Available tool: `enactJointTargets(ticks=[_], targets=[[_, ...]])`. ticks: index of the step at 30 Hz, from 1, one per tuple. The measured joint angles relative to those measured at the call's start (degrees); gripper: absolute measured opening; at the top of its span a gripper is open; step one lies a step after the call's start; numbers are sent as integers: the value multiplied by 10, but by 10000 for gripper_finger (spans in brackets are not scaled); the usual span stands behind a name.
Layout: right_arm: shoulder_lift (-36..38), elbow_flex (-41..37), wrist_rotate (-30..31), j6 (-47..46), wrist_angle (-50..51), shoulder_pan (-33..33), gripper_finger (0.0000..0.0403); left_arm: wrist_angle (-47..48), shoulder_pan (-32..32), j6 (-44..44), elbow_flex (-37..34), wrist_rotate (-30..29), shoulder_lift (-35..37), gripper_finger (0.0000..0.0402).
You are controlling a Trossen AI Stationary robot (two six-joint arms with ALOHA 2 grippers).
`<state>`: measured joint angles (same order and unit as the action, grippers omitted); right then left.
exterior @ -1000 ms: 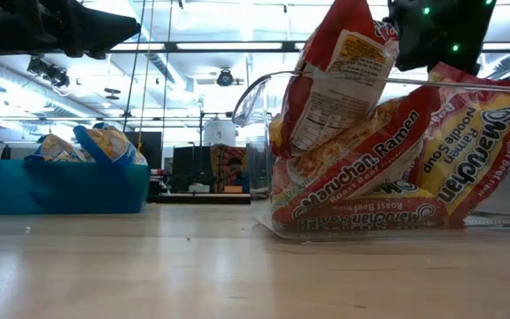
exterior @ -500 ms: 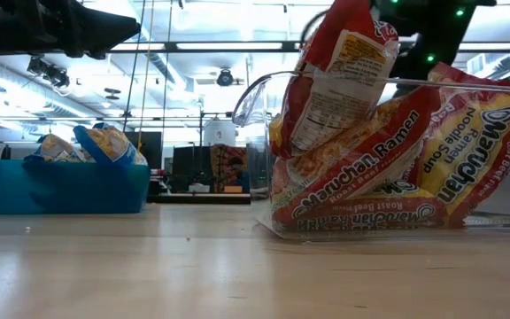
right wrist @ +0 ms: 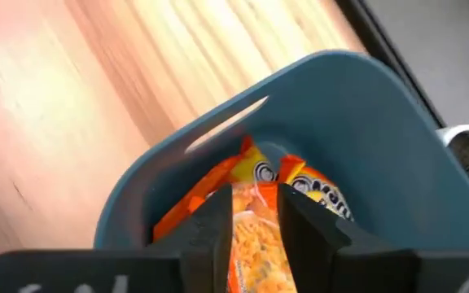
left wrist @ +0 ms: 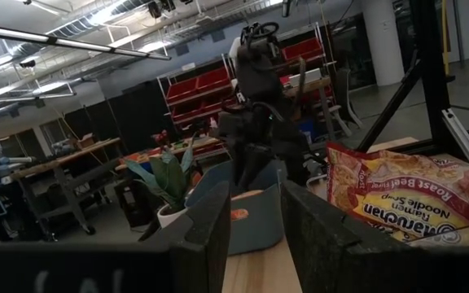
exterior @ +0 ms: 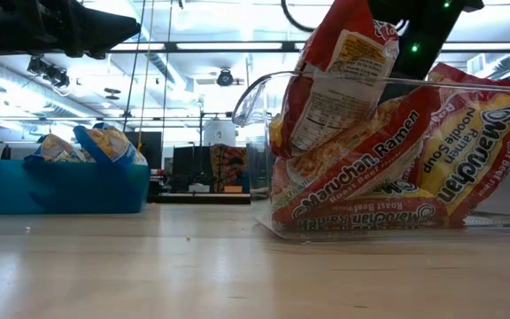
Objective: Sort Maruchan noodles
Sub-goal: Return to Home Position
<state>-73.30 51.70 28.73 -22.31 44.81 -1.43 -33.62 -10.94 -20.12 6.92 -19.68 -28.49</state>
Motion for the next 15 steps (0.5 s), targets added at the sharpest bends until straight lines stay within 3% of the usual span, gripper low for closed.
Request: enactJointTargets(ticks=[7, 15], targets=[[81, -26, -1, 40, -51, -3, 116, 0, 0, 0, 0, 0, 0, 117], [248, -184, -76, 85, -252, -30, 107, 0, 0, 0, 0, 0, 0, 117]])
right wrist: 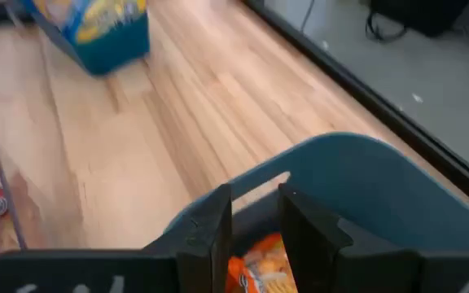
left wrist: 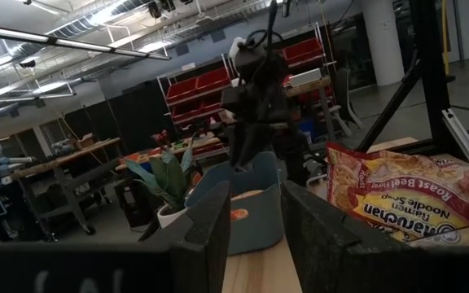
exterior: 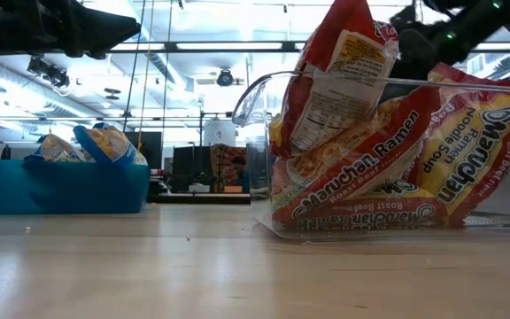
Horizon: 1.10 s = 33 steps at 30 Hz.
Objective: Sort Maruchan noodles
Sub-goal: Return to Home Position
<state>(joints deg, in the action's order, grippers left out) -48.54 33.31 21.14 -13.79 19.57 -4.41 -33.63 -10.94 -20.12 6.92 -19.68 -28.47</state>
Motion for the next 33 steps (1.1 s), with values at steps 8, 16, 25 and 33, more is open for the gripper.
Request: enactJointTargets(ticks=[8, 16, 25, 33], targets=[[137, -131, -53, 31, -143, -31, 107, 0, 0, 0, 0, 0, 0, 117], [226, -206, -80, 36, -219, -52, 106, 0, 0, 0, 0, 0, 0, 117], [274, -288, -77, 62, -336, -52, 106, 0, 0, 0, 0, 0, 0, 117], [331, -330, -74, 67, -335, -53, 106, 0, 0, 0, 0, 0, 0, 117]])
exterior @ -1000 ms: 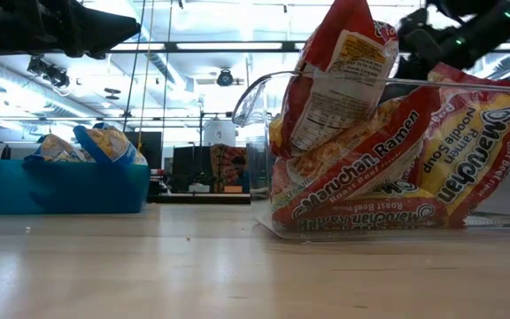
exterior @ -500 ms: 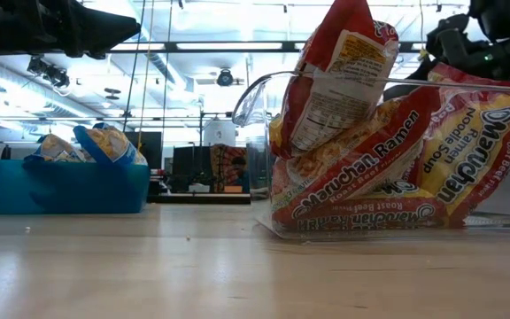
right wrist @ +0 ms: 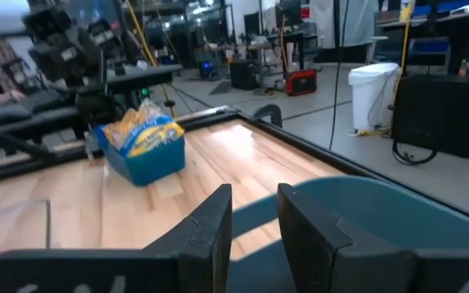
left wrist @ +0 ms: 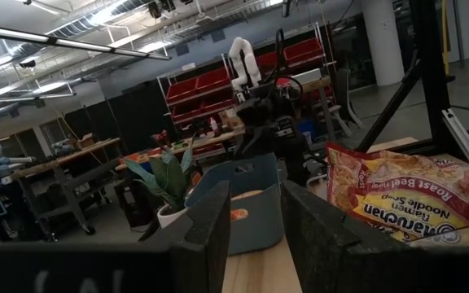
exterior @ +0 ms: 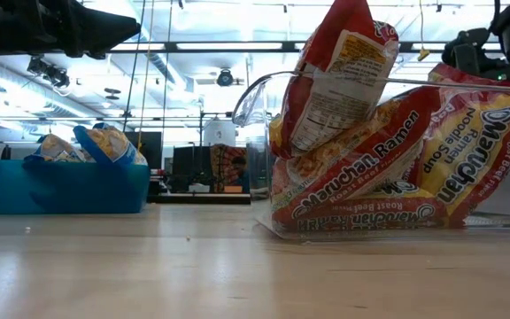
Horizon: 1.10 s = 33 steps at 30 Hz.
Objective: Sort Maruchan noodles
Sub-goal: Return to Home Position
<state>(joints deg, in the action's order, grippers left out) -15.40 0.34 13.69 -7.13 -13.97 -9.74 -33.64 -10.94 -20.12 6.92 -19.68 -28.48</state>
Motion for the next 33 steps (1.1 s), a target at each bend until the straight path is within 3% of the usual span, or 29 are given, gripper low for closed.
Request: enactJointTargets(ticks=[6, 14, 33], targets=[[48, 0, -3, -7, 18, 0, 106, 0, 0, 0, 0, 0, 0, 117], [57, 0, 76, -84, 34, 0, 106, 0, 0, 0, 0, 0, 0, 117], [57, 0, 75, -96, 33, 1, 106, 0, 0, 4, 0, 0, 0, 117]])
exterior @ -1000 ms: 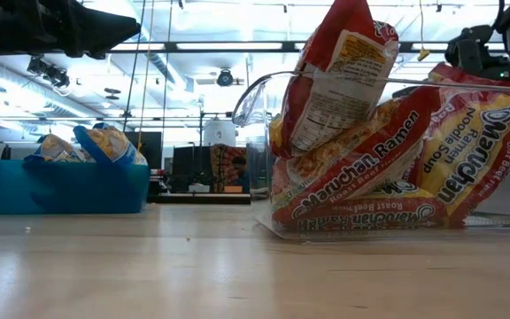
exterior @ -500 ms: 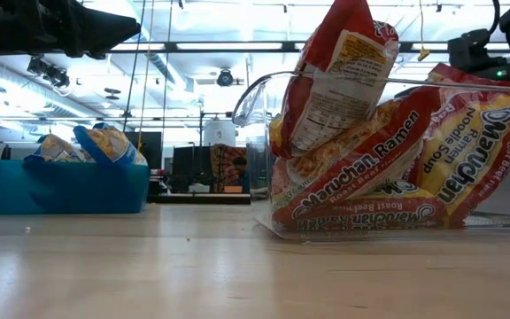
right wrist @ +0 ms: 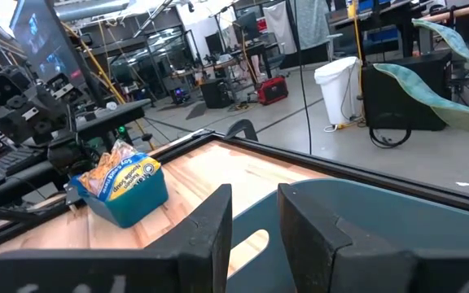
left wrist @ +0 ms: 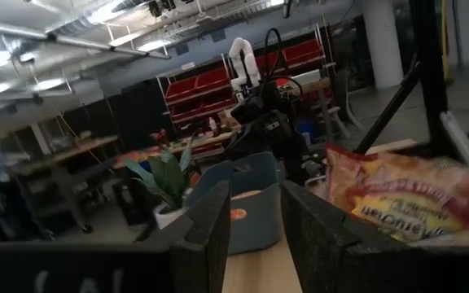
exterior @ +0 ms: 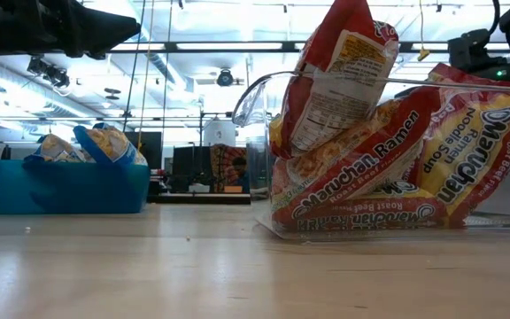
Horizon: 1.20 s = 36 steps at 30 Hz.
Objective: Sort Maruchan noodles
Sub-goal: Return to Home Position
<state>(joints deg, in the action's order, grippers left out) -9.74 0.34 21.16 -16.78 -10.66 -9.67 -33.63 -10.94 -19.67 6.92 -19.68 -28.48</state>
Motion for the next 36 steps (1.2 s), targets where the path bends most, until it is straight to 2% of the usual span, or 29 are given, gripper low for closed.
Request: enactJointTargets(ticks=[5, 11, 20, 29, 36], targets=[[0, 0, 0, 0, 0, 0, 106, 0, 0, 116, 0, 0, 0, 117], [0, 0, 0, 0, 0, 0, 106, 58, -6, 161, 0, 1, 5, 117], [0, 0, 0, 0, 0, 0, 106, 119, -45, 154, 0, 79, 82, 117], [0, 0, 0, 0, 0, 0, 106, 306, -64, 175, 0, 87, 208, 117], [0, 0, 0, 0, 0, 0, 106, 367, -67, 163, 0, 167, 257, 117]])
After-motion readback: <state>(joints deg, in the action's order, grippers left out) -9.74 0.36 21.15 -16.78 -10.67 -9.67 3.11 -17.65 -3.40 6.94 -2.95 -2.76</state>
